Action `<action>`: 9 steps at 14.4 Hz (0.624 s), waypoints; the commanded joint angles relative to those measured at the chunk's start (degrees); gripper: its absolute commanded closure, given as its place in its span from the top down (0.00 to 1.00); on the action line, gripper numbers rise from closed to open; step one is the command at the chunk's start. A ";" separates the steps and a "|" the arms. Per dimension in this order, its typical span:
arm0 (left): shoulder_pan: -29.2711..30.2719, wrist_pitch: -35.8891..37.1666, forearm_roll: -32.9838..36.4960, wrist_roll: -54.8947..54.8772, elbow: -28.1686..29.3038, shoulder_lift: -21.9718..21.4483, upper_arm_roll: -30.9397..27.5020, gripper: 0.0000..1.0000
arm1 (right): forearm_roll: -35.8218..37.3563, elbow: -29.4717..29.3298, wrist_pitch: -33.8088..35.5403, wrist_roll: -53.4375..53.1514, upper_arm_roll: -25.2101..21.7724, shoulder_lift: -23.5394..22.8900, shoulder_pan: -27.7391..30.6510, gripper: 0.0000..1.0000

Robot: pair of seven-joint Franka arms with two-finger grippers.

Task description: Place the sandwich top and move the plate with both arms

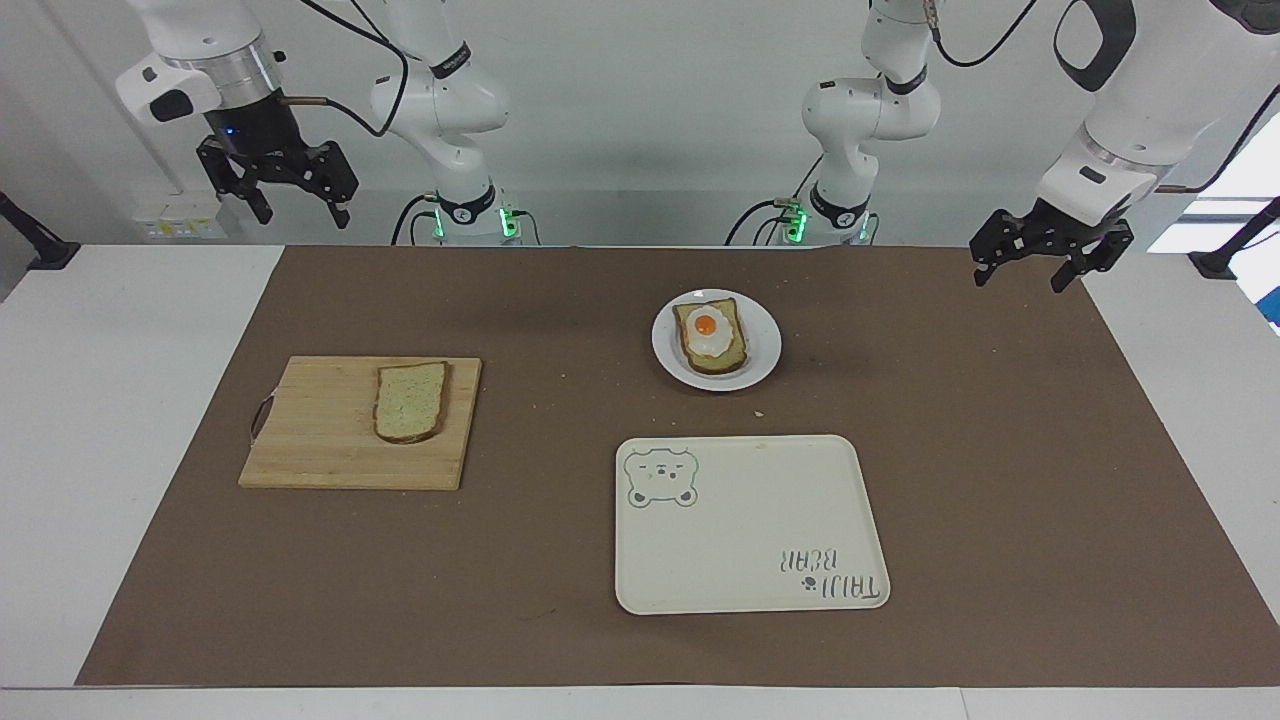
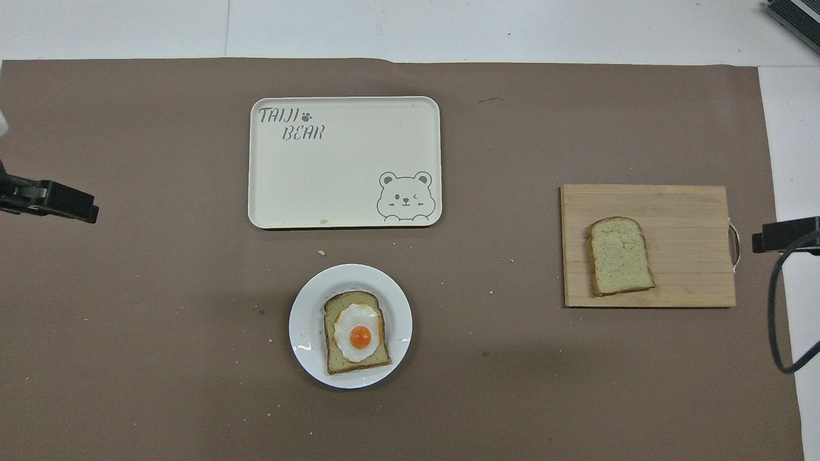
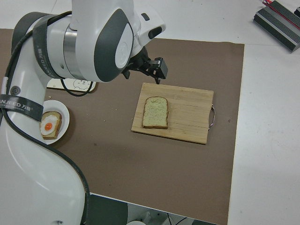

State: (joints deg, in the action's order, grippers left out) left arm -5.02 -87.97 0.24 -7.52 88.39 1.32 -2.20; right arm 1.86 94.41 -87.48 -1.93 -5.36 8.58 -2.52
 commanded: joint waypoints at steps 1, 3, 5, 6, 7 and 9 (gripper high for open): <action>0.10 0.08 0.47 -0.57 0.56 -0.44 0.00 1.00 | 1.13 -0.98 0.83 1.32 0.35 -0.40 0.59 1.00; 0.10 0.08 0.55 -0.57 0.56 -0.44 0.00 1.00 | 1.05 -0.98 0.82 1.32 0.35 -0.40 0.58 1.00; 0.10 0.08 0.47 -0.57 0.56 -0.44 -0.08 1.00 | 0.96 -0.29 0.65 1.14 0.35 -0.05 0.58 1.00; 0.10 0.08 0.46 -0.57 0.56 -0.44 -0.08 1.00 | 0.96 0.33 0.56 1.05 0.35 0.30 0.58 1.00; 0.10 0.08 0.55 -0.57 0.56 -0.44 -0.08 1.00 | 0.96 0.68 0.39 1.31 0.35 0.65 0.67 1.00; 0.10 0.08 0.55 -0.57 0.56 -0.44 0.00 1.00 | 0.96 0.69 0.12 1.40 0.35 0.48 0.76 1.00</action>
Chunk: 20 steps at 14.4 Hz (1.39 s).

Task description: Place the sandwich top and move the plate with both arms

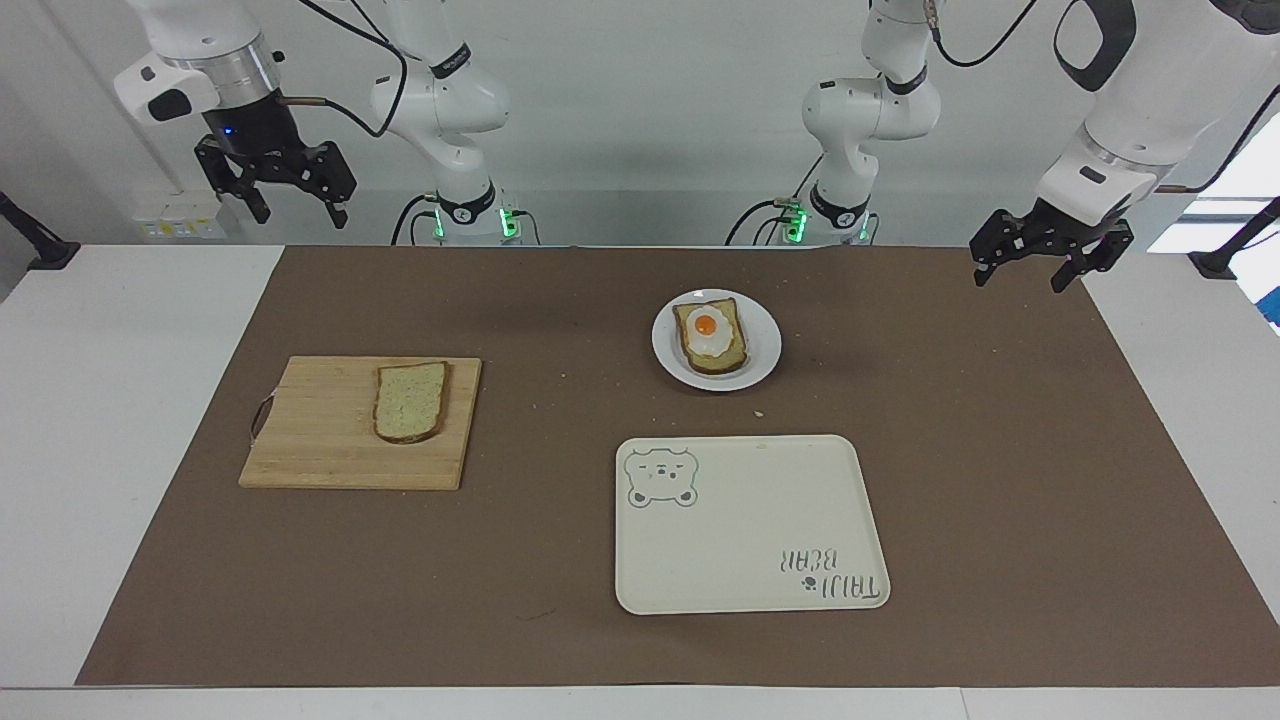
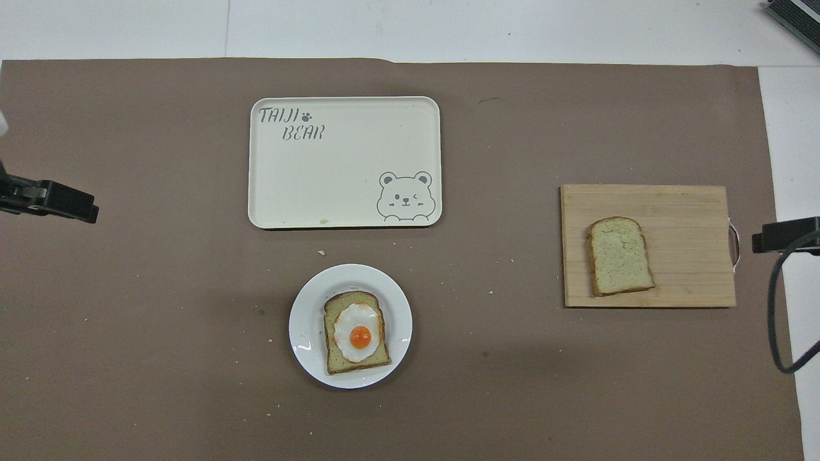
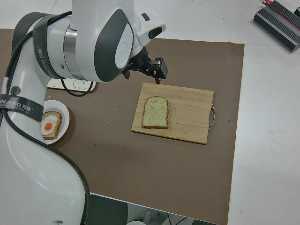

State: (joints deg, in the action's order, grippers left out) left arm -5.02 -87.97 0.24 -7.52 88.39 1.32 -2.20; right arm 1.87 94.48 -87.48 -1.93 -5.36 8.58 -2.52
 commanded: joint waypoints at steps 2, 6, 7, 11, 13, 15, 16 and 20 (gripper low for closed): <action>0.10 0.08 0.55 -0.56 0.56 -0.44 0.00 1.00 | 0.94 0.53 -0.58 1.32 0.35 0.39 0.67 1.00; 0.10 0.08 0.55 -0.56 0.56 -0.44 0.00 1.00 | 0.85 0.53 -0.93 1.41 0.35 0.21 0.67 1.00; 0.10 0.08 0.55 -0.56 0.56 -0.44 0.00 1.00 | 0.77 0.53 -0.76 1.41 0.35 0.30 0.67 1.00; 0.10 0.08 0.46 -0.56 0.56 -0.44 0.00 1.00 | 0.85 0.53 -0.32 1.41 0.35 0.30 0.76 1.00; 0.10 0.08 0.47 -0.56 0.56 -0.44 -0.08 1.00 | 0.85 0.53 -0.67 1.41 0.35 0.30 0.76 1.00; 0.10 0.08 0.55 -0.56 0.56 -0.44 0.00 1.00 | 0.85 0.53 -0.93 1.41 0.35 0.21 0.67 1.00; 0.10 0.08 0.47 -0.56 0.56 -0.44 0.00 1.00 | 0.85 0.53 -0.93 1.41 0.35 0.30 0.76 1.00; 0.10 0.08 0.47 -0.56 0.56 -0.44 0.00 1.00 | 0.85 0.53 -0.93 1.41 0.35 0.30 0.67 1.00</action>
